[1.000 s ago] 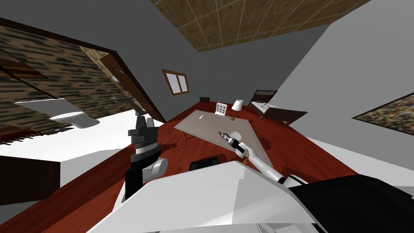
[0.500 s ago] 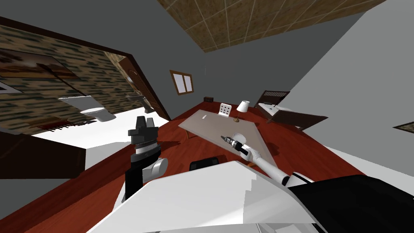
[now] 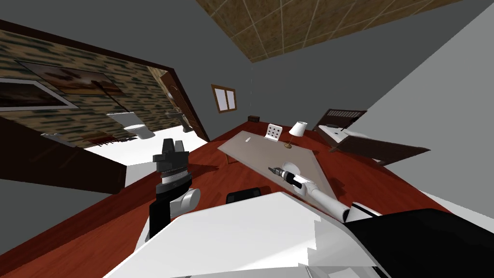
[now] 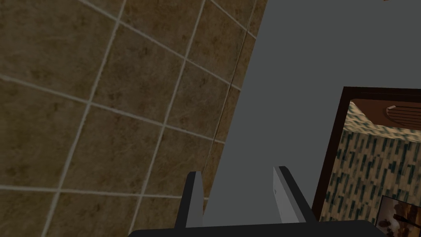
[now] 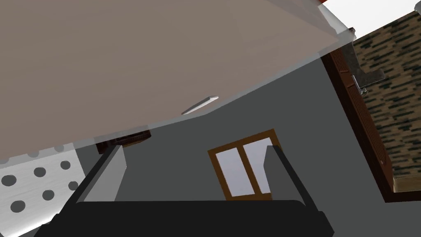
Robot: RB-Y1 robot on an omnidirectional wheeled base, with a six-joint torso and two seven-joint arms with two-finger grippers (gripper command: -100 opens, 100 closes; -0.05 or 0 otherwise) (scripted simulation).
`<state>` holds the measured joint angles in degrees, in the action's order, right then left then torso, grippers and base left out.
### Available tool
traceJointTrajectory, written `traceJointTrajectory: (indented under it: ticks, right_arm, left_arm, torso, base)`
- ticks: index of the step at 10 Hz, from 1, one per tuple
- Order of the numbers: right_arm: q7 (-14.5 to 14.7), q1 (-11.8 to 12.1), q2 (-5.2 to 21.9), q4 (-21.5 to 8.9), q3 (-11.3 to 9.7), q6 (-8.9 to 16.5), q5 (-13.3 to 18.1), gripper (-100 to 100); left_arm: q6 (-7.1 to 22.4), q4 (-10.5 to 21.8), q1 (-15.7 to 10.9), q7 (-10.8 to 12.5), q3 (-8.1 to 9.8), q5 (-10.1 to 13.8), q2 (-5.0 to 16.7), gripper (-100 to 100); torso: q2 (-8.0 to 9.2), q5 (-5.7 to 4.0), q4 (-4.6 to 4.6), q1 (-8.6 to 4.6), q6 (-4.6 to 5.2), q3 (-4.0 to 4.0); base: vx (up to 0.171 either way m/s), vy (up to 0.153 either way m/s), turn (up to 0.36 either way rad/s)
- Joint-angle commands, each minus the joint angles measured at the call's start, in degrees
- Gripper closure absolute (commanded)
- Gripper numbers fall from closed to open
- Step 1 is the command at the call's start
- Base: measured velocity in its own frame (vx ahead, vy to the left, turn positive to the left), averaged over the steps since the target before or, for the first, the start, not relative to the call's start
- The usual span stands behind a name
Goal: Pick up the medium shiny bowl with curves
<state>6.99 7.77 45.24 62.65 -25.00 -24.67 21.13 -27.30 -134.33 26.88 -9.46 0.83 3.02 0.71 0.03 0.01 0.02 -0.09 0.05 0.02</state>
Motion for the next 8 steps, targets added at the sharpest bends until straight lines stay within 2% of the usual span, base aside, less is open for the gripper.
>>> traceJointTrajectory:
  ticks: [1,2,3,5,7,8]
  right_arm:
    - [0.1,-0.5,0.9,-2.8,-0.8,-0.2,0.6,-100]
    - [0.1,-0.5,0.9,-2.8,-0.8,-0.2,0.6,-100]
    - [0.4,-0.7,2.6,-4.6,-2.3,-0.4,1.7,-100]
    - [0.4,-0.7,2.6,-5.8,-2.3,-0.4,1.7,-100]
    - [1.1,-0.8,5.9,-10.1,-5.1,-0.8,3.8,-100]
    - [1.1,-0.8,5.9,-10.9,-5.1,-0.8,3.8,-100]
  left_arm:
    - [0.0,0.0,0.0,0.0,0.0,0.0,0.0,0]
    - [0.0,0.0,0.0,0.0,0.01,0.0,0.0,0]
    - [0.0,0.0,0.0,0.0,0.01,0.0,0.0,0]
    - [0.0,0.0,0.0,0.0,0.01,0.0,0.0,0]
    - [0.0,0.0,0.0,0.0,0.0,0.0,0.0,0]
    - [0.0,0.0,0.0,0.0,0.0,0.0,0.0,0]
  torso:
    - [0.0,0.0,0.0,0.0,0.0,0.0]
    - [0.02,-0.01,0.0,-0.01,0.05,0.01]
    - [0.04,-0.01,0.01,0.01,0.05,0.02]
    - [0.03,0.0,0.01,0.0,0.04,0.02]
    - [0.03,0.0,0.01,-0.01,0.02,0.02]
    - [-0.01,-0.01,0.0,-0.05,-0.01,0.0]
  base:
    - [0.016,-0.008,0.094]
    - [0.007,-0.004,-0.033]
    - [0.008,0.001,0.175]
    - [0.009,-0.007,0.059]
    - [0.018,-0.013,0.242]
    - [0.018,-0.026,0.098]
